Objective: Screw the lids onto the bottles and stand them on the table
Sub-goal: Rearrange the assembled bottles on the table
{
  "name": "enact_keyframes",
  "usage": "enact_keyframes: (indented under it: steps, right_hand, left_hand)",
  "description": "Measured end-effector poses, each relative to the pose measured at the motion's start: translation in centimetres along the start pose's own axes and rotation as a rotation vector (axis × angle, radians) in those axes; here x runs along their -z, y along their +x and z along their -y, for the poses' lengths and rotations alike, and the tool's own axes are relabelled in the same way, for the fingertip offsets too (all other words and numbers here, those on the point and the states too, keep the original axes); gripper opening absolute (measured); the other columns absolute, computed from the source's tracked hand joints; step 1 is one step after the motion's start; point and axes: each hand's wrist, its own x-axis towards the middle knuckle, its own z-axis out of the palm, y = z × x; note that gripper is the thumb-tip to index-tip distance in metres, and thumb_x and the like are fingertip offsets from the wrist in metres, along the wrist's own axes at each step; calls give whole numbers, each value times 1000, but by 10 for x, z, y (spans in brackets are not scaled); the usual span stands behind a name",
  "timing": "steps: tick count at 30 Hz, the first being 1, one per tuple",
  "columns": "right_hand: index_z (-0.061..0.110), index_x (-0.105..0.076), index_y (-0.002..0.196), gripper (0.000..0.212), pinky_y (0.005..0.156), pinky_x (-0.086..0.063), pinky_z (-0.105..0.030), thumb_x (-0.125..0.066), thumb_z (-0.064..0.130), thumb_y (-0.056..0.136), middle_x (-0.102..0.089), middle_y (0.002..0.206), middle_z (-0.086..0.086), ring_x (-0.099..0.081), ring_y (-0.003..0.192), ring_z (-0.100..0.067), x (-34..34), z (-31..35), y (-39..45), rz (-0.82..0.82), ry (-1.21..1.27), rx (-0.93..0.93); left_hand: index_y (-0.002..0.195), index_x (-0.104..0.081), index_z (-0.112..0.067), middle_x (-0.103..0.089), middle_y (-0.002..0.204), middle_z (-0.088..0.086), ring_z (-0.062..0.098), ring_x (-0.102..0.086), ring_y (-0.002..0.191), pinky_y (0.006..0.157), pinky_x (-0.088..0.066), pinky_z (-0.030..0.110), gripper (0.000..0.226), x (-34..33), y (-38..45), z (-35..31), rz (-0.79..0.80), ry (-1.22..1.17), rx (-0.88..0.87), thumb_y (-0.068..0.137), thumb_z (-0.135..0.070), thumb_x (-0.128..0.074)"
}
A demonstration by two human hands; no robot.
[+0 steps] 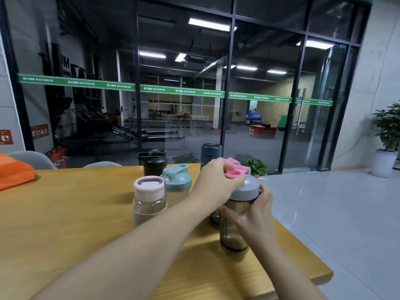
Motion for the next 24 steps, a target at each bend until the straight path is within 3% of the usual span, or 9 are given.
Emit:
enact_keyframes:
  steps: [7,12,15,17,20,24]
  right_hand:
    - [5,-30,134,108,86,-43,-33,-88,44,52,-39,123,-7,-47,114,-28,-6,-7,-4,-69,2,-36]
    - [5,-31,132,111,91,-47,-43,-88,47,47,-42,124,-11,-46,115,-29,-8,-10,-6,-110,14,-55]
    - [4,-29,135,112,95,-43,-39,-88,48,50,-40,128,-11,-43,118,-28,-6,-14,-7,-101,-2,-28]
    - [7,-27,138,112,97,-39,-35,-79,59,54,-38,130,-8,-40,120,-23,-3,-18,-9,-80,8,10]
    - [16,-22,142,91,98,-41,-40,-52,64,72,-33,129,5,-43,120,-22,5,-27,-13,-54,68,38]
    - [29,-32,132,53,89,-44,-38,-36,53,84,-39,120,8,-45,105,-15,15,-28,-6,-88,131,103]
  left_hand:
    - [108,-65,-21,-65,109,-4,11,-60,96,74,-46,20,28,-9,4,8,14,-7,8,82,-31,-67]
    - [108,-66,-22,-67,110,-5,9,-61,98,82,-51,24,29,-14,6,11,10,-7,-11,81,-32,-68]
    - [108,-67,-22,-67,108,-6,8,-61,98,78,-49,19,27,-14,7,12,11,-15,-30,82,-29,-67]
    - [107,-67,-22,-66,104,-8,5,-60,96,75,-46,15,25,-14,7,13,22,-26,-45,82,-27,-66]
    - [107,-67,-24,-64,96,-14,2,-59,91,71,-43,11,23,-15,8,16,59,-58,-48,84,-27,-65]
    - [108,-65,-28,-64,102,-11,5,-58,93,75,-45,18,22,-16,11,22,106,-92,-47,86,-28,-63]
